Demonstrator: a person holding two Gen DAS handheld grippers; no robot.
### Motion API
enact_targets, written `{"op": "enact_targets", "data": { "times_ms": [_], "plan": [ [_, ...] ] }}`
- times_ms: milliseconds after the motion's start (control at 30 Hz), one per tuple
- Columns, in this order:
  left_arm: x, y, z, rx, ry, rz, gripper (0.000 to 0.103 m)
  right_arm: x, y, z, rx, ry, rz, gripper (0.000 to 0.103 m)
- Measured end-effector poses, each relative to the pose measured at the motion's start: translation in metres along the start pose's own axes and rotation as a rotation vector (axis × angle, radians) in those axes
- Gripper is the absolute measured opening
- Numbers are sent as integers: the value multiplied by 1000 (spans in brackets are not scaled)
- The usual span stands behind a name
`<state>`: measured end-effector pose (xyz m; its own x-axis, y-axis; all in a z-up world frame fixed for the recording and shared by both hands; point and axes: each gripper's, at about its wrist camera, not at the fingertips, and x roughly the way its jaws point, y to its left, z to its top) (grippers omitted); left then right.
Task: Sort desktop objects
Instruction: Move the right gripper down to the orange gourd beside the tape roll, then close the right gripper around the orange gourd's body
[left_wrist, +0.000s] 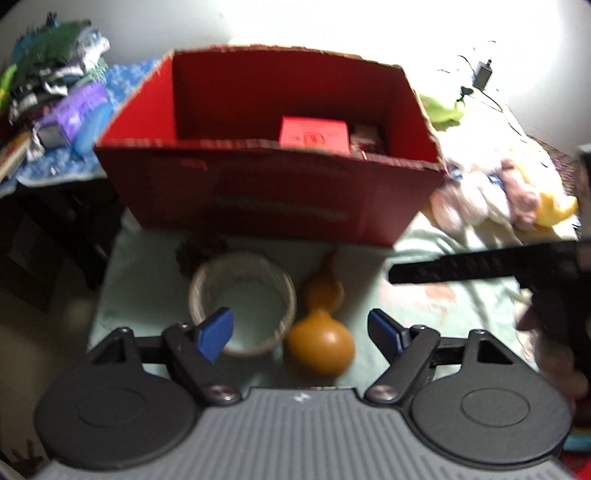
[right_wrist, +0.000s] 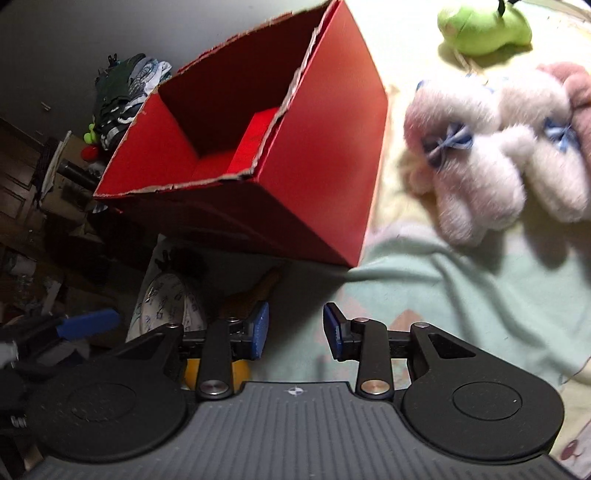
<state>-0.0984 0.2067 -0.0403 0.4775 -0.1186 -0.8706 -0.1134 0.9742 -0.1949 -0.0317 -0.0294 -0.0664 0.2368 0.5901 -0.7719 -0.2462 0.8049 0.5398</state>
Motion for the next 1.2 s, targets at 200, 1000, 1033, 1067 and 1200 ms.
{"op": "enact_targets", "data": {
  "times_ms": [200, 1000, 1033, 1067, 1200],
  "plan": [
    [6, -4, -19, -22, 34, -34, 81, 15, 9, 1, 0, 70, 60, 39],
    [54, 5, -36, -131, 72, -194, 84, 51, 25, 0, 10, 159, 86, 46],
    [55, 5, -36, -134, 75, -199, 85, 50, 25, 0, 9, 160, 86, 46],
    [55, 4, -36, -133, 78, -203, 85, 50, 23, 1, 8, 161, 85, 45],
    [57, -4, -37, -120, 90, -253, 82, 45, 17, 1, 7, 172, 79, 42]
  ]
}}
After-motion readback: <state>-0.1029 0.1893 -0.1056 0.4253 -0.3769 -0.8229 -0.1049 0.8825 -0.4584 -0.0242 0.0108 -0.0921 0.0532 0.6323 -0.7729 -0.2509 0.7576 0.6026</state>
